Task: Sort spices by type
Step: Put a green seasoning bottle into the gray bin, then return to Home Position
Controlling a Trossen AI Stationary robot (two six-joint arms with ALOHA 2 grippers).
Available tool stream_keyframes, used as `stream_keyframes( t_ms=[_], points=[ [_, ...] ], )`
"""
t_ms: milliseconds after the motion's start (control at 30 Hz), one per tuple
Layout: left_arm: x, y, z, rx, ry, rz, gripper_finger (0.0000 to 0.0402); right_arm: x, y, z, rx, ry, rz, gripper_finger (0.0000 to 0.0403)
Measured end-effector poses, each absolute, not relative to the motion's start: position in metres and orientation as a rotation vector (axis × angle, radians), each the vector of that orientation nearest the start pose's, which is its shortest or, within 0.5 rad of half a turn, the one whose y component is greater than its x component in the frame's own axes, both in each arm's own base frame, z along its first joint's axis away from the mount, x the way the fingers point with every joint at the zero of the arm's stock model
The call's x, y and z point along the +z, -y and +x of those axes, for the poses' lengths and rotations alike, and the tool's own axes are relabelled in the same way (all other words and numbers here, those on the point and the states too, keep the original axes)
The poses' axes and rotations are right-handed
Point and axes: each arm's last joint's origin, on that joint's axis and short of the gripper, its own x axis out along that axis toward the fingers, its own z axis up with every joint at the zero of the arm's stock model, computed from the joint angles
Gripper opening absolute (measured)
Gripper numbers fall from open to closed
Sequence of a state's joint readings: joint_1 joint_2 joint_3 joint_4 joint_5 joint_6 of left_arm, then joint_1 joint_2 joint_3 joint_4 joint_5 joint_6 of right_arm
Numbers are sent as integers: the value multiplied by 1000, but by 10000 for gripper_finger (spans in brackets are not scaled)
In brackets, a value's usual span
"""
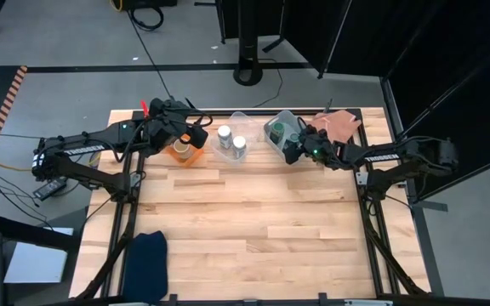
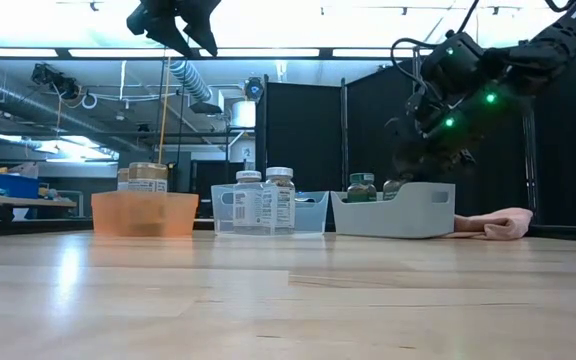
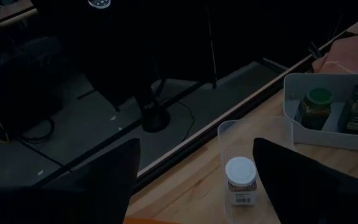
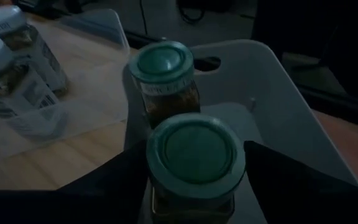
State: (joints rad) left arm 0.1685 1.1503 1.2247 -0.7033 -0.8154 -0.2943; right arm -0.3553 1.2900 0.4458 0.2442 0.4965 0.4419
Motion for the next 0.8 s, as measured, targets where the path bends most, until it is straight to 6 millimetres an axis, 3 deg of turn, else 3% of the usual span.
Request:
stream_keyframes(
  t_ms=[367, 600, 800],
  points=[
    [371, -58, 216, 1029, -474, -53, 317, 177, 96, 220, -926, -323, 353, 303],
    [371, -58, 216, 1021, -488, -26, 317, 241, 99, 223, -885, -156, 243, 319],
    [371, -58, 216, 1018, -498, -6, 317, 310, 90, 199, -858, 30, 126, 315]
  ],
)
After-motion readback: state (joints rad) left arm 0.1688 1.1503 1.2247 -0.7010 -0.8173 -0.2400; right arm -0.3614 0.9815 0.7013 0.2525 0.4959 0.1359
